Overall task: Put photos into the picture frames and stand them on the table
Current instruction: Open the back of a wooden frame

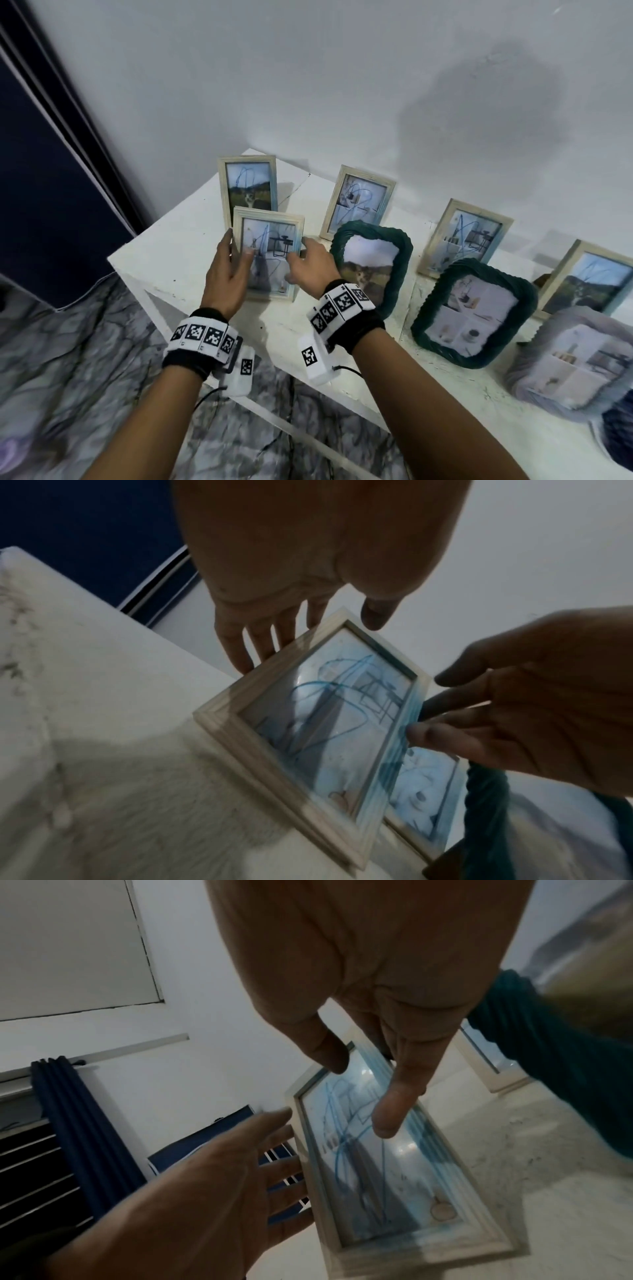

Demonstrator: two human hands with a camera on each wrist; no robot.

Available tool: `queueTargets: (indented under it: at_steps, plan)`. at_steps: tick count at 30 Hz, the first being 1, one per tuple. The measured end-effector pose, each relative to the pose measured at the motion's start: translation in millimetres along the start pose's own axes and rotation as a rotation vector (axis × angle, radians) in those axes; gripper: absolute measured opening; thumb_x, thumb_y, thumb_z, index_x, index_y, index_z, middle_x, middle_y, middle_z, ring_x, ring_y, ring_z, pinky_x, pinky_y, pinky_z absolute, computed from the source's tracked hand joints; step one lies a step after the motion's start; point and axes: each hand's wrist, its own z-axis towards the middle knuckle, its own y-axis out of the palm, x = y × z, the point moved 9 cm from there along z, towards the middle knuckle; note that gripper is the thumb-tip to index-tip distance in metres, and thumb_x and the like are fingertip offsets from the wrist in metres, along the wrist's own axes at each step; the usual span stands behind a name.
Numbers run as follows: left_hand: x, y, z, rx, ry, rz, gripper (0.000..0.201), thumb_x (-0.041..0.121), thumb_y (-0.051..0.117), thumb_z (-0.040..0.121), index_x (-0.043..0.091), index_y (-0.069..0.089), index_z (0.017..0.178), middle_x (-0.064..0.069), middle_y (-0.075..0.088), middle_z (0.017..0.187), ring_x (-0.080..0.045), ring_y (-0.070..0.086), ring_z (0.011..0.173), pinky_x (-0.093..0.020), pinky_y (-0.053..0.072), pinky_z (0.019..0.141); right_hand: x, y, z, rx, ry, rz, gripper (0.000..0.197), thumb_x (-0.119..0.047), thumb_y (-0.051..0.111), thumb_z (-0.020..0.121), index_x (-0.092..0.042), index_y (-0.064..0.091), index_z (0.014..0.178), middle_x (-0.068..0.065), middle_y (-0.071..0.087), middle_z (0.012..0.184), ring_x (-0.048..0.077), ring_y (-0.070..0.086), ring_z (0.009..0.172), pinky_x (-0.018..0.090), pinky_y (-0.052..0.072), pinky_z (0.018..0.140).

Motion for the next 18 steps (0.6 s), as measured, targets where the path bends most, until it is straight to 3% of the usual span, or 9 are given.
queueTargets:
  at_steps: [2, 4, 7, 10, 12, 14, 18]
  plan:
    - [4.1, -3.9, -5.4, 0.003, 0.024, 0.022, 0.085, 0.078, 0.039, 0.084, 0.032, 0.021, 0.153, 0.004, 0.035, 0.156, -0.018, 0.038, 0.14, -0.048, 0.033, 0.115, 1.0, 2.4, 1.2, 0.023, -0.018, 0.014, 0.025, -0.024, 0.048, 0.087, -0.012, 0.054, 0.108, 0.015, 0.066, 0.102, 0.038, 0.065, 0.089, 0.046, 0.054, 0.082]
    - [10.4, -13.6, -16.8, 0.033, 0.033, 0.04, 0.083, 0.08, 0.038, 0.083, 0.037, 0.02, 0.152, 0.008, 0.036, 0.155, -0.017, 0.041, 0.137, -0.049, 0.036, 0.112, -4.6, -5.1, -7.6, 0.071, -0.061, 0.05, 0.031, -0.022, 0.048, 0.089, -0.013, 0.055, 0.118, 0.011, 0.067, 0.105, 0.033, 0.065, 0.09, 0.041, 0.054, 0.084]
    - [34.4, -25.2, -47.3, 0.047, 0.053, 0.036, 0.066, 0.064, 0.046, 0.092, 0.043, 0.025, 0.15, 0.009, 0.044, 0.149, -0.015, 0.05, 0.128, -0.045, 0.043, 0.106, -10.4, -27.0, -31.1, 0.163, -0.161, 0.099, 0.029, -0.018, 0.052, 0.094, -0.009, 0.058, 0.121, 0.001, 0.065, 0.098, 0.018, 0.06, 0.089, 0.028, 0.045, 0.079]
    - [66.9, -28.7, -88.1, 0.04, 0.087, 0.01, 0.055, 0.046, 0.052, 0.095, 0.039, 0.037, 0.147, 0.008, 0.06, 0.126, -0.006, 0.06, 0.105, -0.028, 0.05, 0.087, 1.0, -45.4, -58.4, 0.208, -0.215, 0.252, 0.016, -0.015, 0.053, 0.095, -0.009, 0.063, 0.106, 0.002, 0.068, 0.095, 0.019, 0.063, 0.085, 0.038, 0.053, 0.079]
    - [82.3, -20.3, -113.7, -0.006, 0.097, 0.004, 0.057, 0.051, 0.053, 0.092, 0.039, 0.038, 0.146, 0.014, 0.063, 0.114, 0.004, 0.062, 0.097, -0.022, 0.051, 0.078, 20.5, -53.3, -79.8, 0.166, -0.171, 0.404, 0.012, -0.017, 0.049, 0.098, -0.01, 0.059, 0.101, 0.006, 0.068, 0.098, 0.023, 0.065, 0.09, 0.043, 0.055, 0.081]
    - [92.5, -1.9, -137.3, -0.084, 0.095, 0.004, 0.059, 0.054, 0.053, 0.09, 0.04, 0.038, 0.145, 0.022, 0.06, 0.108, 0.012, 0.061, 0.091, -0.014, 0.05, 0.071, 42.4, -65.8, -108.6, 0.141, -0.139, 0.549, 0.015, -0.02, 0.044, 0.102, -0.01, 0.055, 0.102, 0.005, 0.066, 0.101, 0.022, 0.065, 0.092, 0.04, 0.055, 0.083]
    - [111.0, 57.8, -180.5, -0.291, 0.126, 0.052, 0.061, 0.055, 0.05, 0.084, 0.042, 0.035, 0.142, 0.027, 0.059, 0.103, 0.006, 0.062, 0.086, -0.014, 0.051, 0.067, 104.2, -100.0, -166.1, 0.278, -0.088, 0.643, 0.019, -0.034, 0.038, 0.103, -0.021, 0.053, 0.104, -0.008, 0.068, 0.098, 0.015, 0.066, 0.094, 0.028, 0.054, 0.078]
